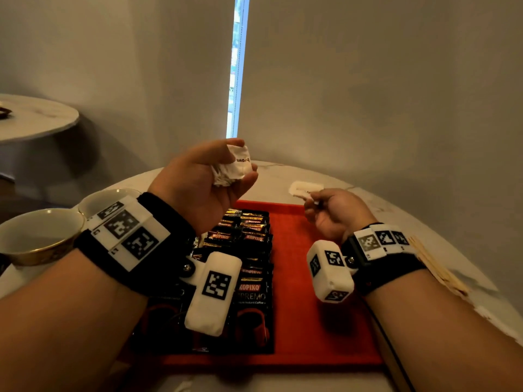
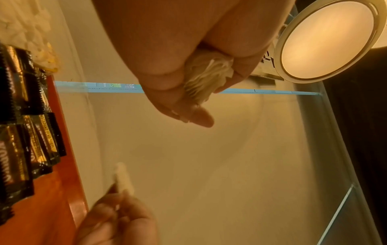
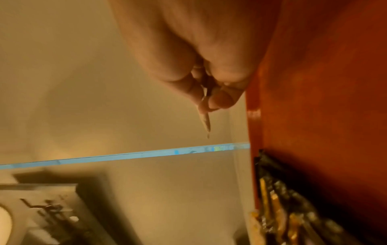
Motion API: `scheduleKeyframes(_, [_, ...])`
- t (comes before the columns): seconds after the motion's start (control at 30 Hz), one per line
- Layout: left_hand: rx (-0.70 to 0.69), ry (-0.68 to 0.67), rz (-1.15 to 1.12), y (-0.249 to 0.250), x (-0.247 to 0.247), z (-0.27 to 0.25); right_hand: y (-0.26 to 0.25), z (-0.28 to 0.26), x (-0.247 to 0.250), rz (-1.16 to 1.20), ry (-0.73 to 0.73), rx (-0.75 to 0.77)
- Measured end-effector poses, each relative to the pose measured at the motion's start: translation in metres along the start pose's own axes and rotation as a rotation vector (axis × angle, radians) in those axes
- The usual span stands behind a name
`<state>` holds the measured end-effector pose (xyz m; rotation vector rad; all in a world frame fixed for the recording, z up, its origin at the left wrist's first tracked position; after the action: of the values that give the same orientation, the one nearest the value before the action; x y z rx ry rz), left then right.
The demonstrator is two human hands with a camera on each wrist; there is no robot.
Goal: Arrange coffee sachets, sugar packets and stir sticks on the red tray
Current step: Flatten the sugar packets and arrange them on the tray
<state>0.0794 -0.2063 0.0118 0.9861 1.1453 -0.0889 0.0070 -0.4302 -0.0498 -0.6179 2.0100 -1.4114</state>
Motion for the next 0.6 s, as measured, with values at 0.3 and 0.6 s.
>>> scheduleKeyframes(0.3, [0.018,-0.026,0.026,-0.005,0.002,0.002,0.025,0.006,0.000,-0.292,-0.132,-0.117])
scheduleKeyframes(0.6, [0.064,-0.041,0.067,-0.008,0.004,0.001,0.027,0.008,0.003,-0.470,0.039,-0.011])
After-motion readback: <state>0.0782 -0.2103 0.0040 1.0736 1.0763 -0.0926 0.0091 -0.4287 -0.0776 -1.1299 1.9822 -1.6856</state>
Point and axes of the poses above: each hand's wrist, its own z-axis towards the middle knuckle, its own x-axis out of the back of the hand, y = z × x, the point moved 2 cm from there along z, towards the middle knuckle, and after that the axes turned 11 degrees about -z, right-handed, at the moved point
